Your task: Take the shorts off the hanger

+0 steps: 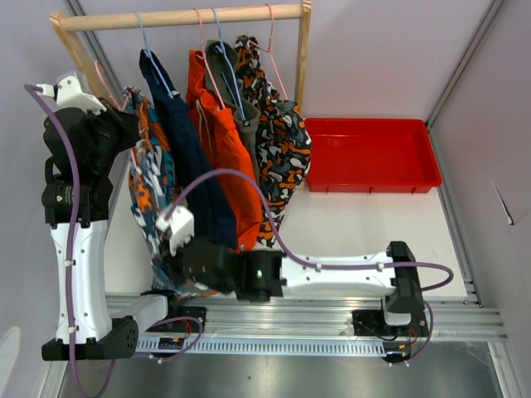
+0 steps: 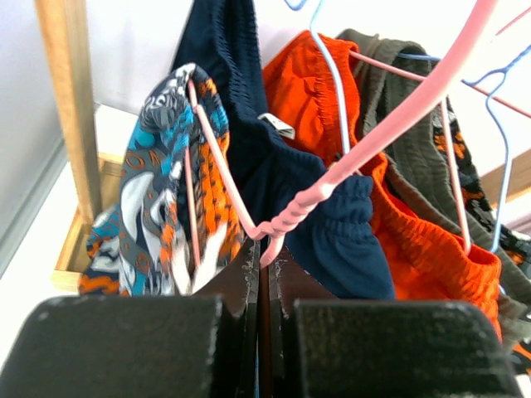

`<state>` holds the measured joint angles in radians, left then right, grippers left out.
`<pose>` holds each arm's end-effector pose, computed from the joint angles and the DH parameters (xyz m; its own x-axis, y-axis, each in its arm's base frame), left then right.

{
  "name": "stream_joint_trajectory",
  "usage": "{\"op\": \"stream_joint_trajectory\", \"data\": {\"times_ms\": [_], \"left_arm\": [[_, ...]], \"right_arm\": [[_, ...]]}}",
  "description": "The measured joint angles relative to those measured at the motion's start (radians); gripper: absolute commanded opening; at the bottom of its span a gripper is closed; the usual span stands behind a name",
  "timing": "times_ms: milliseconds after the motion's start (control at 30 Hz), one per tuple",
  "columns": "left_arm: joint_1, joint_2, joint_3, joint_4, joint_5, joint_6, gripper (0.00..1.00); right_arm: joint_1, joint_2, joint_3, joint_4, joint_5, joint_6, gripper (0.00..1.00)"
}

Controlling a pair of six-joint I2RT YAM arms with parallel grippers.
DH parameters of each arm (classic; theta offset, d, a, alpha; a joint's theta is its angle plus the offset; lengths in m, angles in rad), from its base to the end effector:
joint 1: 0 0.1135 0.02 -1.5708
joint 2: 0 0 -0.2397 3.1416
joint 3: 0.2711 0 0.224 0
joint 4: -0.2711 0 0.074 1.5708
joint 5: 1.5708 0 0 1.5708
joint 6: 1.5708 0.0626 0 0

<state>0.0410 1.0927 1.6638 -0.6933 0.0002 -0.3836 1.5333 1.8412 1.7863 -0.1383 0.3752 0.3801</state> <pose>0.1943 0.0080 0.4768 -0.0977 -0.3786 -0.9204 -0.0834 0.9247 -0.3715 0.0391 0.4314 0.3672 -0.3466 -0.0319 -0.9375 -0.8482 0.4373 0.2988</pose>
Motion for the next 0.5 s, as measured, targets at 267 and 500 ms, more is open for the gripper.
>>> {"op": "stream_joint_trajectory", "data": {"times_ms": [267, 500], "left_arm": [[-0.006, 0.071, 0.039, -0.045, -0.1, 0.04, 0.0], [-0.01, 0.111, 0.074, -0.127, -0.079, 0.043, 0.0]], "right_arm": [[0.296, -0.189, -0.252, 0.043, 0.283, -0.009, 0.0], [0.32, -0.212, -0.383, 0.046, 0.386, 0.072, 0.0]]}}
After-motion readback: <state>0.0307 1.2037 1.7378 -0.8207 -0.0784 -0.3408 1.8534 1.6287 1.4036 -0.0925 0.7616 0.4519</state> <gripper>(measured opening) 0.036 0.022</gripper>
